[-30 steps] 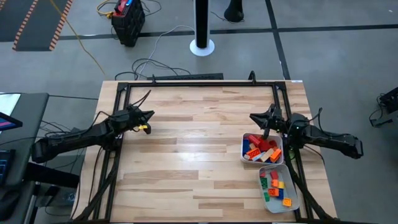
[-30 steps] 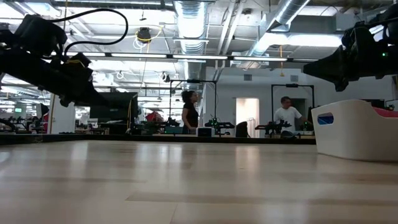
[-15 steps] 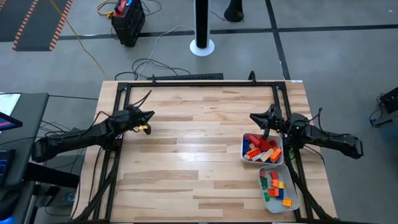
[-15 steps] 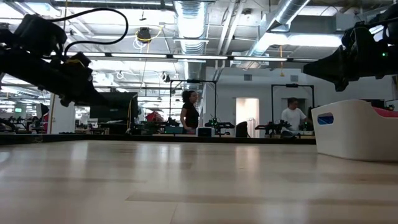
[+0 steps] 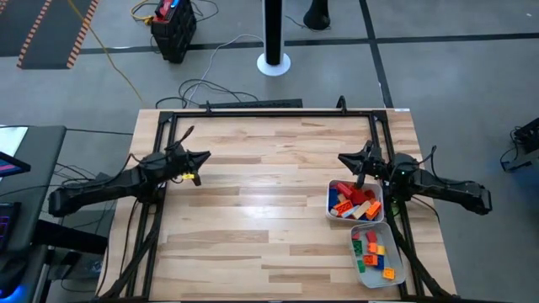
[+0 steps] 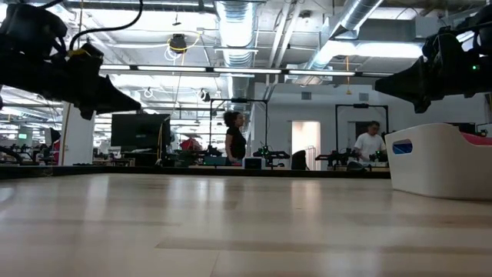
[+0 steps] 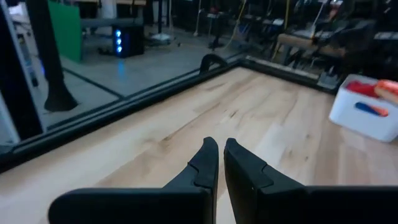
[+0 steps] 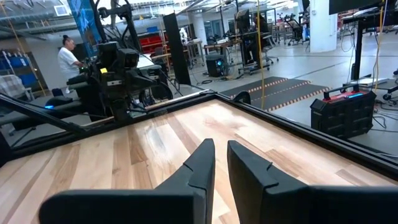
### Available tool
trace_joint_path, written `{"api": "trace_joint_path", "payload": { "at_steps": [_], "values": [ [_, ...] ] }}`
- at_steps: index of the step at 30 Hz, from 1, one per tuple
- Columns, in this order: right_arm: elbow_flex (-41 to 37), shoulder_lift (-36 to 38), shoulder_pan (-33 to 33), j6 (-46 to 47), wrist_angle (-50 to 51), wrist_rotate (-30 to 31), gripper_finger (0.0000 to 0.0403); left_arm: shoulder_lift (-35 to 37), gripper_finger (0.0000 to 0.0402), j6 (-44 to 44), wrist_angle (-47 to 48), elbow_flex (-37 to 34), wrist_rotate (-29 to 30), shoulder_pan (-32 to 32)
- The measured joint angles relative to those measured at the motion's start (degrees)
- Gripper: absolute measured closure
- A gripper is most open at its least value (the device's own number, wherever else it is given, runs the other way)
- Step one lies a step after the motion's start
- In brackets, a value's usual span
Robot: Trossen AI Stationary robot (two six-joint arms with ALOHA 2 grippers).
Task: Sort blocks by size
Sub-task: Return to Home Position
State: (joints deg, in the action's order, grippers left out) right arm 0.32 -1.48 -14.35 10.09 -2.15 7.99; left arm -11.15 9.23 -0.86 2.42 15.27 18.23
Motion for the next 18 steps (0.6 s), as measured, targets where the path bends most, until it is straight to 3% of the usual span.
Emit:
{"api": "trace_joint_path", "payload": {
  "at_steps": [18],
  "values": [
    [-0.01, 0.00, 0.00, 0.00, 0.00, 0.00, 0.0332, 2.55, 0.0381, 0.00, 0.04, 0.00, 0.00, -0.91]
  ]
}}
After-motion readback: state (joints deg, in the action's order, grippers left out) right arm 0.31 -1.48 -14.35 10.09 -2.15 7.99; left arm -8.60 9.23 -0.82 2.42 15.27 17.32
